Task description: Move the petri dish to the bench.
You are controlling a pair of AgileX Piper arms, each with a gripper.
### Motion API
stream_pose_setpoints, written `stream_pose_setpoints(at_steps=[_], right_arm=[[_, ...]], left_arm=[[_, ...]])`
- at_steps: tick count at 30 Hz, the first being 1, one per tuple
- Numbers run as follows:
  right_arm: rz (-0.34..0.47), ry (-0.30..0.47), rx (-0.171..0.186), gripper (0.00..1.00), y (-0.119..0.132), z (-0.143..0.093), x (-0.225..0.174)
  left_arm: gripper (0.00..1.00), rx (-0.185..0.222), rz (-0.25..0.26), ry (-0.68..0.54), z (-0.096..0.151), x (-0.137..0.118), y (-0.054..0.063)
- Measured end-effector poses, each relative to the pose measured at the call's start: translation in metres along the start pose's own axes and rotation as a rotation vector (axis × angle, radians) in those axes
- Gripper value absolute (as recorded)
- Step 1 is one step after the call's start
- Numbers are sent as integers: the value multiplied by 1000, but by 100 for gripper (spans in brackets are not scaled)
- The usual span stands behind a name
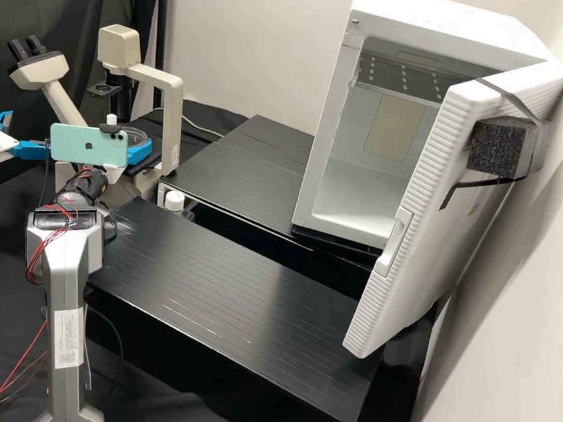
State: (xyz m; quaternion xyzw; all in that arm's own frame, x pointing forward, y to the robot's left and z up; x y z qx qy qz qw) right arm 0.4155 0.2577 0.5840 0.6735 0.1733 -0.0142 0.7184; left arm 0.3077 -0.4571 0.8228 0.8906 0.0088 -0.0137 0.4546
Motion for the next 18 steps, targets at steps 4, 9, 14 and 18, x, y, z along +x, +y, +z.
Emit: stream_pose_setpoints(at_steps=[4,9,14,18], right_arm=[[0,0,0,0,0,0,0],[-5,-5,8,0,0,2,0],[-17,-8,21,0,1,6,-6],[-5,-1,19,0,12,10,-17]], left_arm=[[100,0,0,0,0,0,0],[100,0,0,0,0,0,0],[100,0,0,0,0,0,0],[100,0,0,0,0,0,0]])
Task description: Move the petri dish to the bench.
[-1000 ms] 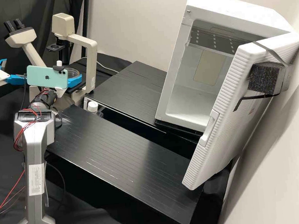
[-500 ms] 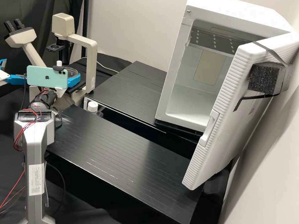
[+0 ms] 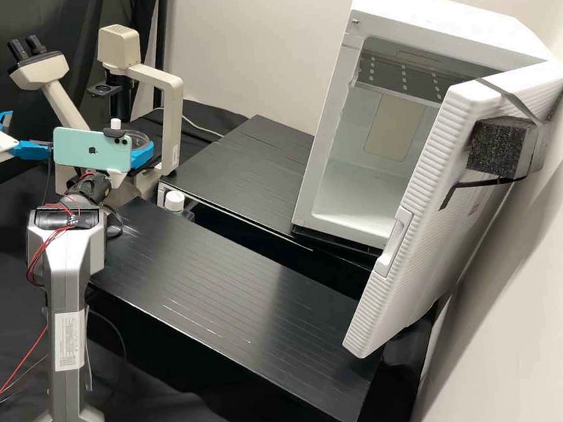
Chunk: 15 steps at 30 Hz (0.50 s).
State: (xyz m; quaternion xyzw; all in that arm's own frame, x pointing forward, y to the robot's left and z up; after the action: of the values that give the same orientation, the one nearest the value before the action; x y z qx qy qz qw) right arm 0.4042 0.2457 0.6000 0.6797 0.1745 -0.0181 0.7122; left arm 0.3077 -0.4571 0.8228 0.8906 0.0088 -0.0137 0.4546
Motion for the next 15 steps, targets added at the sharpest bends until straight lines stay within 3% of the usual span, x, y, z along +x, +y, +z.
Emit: stream_pose_setpoints(at_steps=[9,15], right_arm=[[38,30,22,0,28,1,-39],[110,85,27,0,50,-4,-65]], left_arm=[[100,0,0,0,0,0,0],[100,0,0,0,0,0,0]])
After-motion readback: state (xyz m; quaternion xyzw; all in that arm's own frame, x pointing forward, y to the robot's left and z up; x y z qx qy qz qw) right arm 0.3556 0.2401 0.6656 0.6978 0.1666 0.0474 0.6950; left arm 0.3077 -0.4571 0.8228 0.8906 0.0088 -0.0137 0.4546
